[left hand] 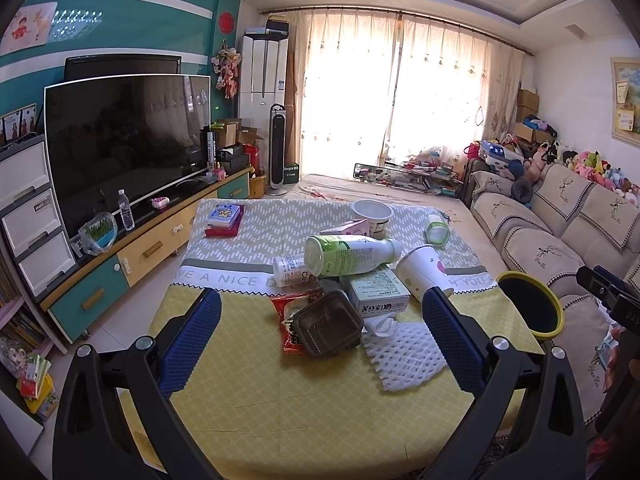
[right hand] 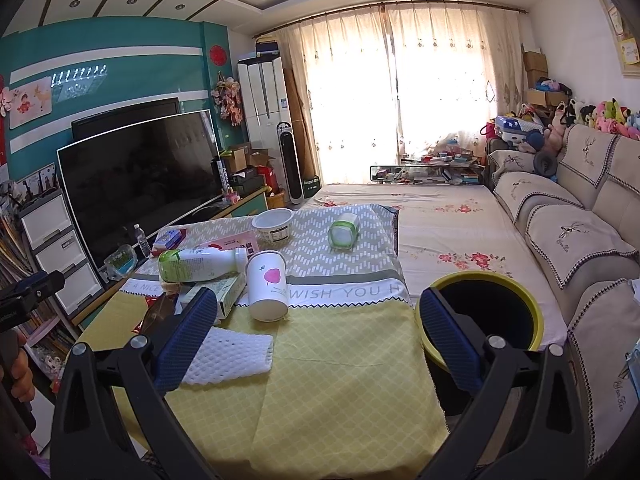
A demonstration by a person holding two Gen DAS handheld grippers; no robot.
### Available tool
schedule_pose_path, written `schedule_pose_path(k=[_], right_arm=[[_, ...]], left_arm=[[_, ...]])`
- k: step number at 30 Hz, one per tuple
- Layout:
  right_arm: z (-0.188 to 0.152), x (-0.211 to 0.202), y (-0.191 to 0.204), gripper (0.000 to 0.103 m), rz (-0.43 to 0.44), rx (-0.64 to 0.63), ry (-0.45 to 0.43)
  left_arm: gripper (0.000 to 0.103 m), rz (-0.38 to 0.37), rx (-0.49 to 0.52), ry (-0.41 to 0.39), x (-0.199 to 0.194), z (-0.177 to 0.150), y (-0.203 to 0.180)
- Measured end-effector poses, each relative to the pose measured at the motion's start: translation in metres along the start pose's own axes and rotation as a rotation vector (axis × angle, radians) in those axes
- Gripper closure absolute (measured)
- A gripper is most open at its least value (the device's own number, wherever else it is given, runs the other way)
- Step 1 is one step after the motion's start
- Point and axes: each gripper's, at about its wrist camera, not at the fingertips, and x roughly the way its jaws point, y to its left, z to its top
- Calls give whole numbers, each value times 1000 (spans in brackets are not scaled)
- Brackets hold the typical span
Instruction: Collect trash
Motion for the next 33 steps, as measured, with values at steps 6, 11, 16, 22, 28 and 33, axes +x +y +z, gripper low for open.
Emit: schedule_pose_path(k=[6, 11, 16, 22, 28, 33], right_arm=[[0, -2, 0, 6, -2, 3, -1], [0, 0, 2, 6, 0, 0, 4], [-1, 3, -1, 6, 1, 9, 10], [-2, 3, 0, 6, 1, 10, 11], [-2, 3, -1, 6, 2, 11, 12], [-2, 4, 0, 6, 1, 12, 11]], left_arm=[[4, -4, -2, 4, 0, -1, 0], [4, -4, -4, 7, 0, -1, 0], [4, -7, -5, 10, 3, -2, 1], [4, -7, -9, 15, 5, -4, 1], [4, -10, -8, 17, 6, -4, 2], [4, -10, -9, 18, 5, -4, 2]])
